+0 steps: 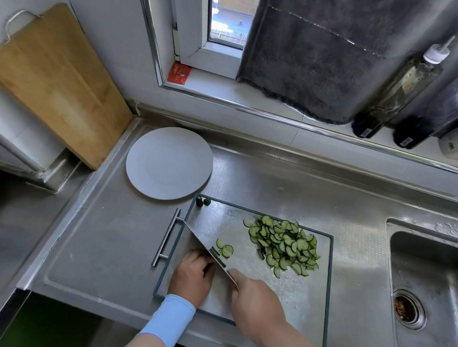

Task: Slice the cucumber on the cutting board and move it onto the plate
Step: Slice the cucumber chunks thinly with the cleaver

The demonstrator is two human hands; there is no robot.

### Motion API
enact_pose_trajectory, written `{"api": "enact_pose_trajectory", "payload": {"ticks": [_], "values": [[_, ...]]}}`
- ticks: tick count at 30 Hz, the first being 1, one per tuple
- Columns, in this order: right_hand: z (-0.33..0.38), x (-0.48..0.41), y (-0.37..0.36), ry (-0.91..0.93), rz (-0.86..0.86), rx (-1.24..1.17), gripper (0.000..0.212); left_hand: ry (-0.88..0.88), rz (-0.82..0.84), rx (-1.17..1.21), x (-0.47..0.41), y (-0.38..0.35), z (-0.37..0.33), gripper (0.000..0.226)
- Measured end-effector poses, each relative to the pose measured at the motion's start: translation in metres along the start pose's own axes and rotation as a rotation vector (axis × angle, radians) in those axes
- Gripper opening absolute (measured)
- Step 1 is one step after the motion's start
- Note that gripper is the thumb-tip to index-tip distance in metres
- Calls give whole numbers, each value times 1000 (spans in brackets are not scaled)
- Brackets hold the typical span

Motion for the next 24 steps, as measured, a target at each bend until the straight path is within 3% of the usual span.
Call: {"api": "enact_pose_trajectory", "payload": {"ticks": [7, 24], "values": [[-17, 23, 4, 5, 12, -14, 37, -20, 3, -23, -2, 1, -2, 30], [3, -15, -5, -24, 12, -23, 46, 14, 41, 7, 3, -1, 3, 26]]}}
Point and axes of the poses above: each hand's wrist, its own x-axis away from the middle knuckle, its own y-axis out of the back of the hand, z = x × y, the point moved 10 cm from there along -x, towards the middle knuckle, and after that the axes turned 1 degree about -x, right-handed, at the moved point
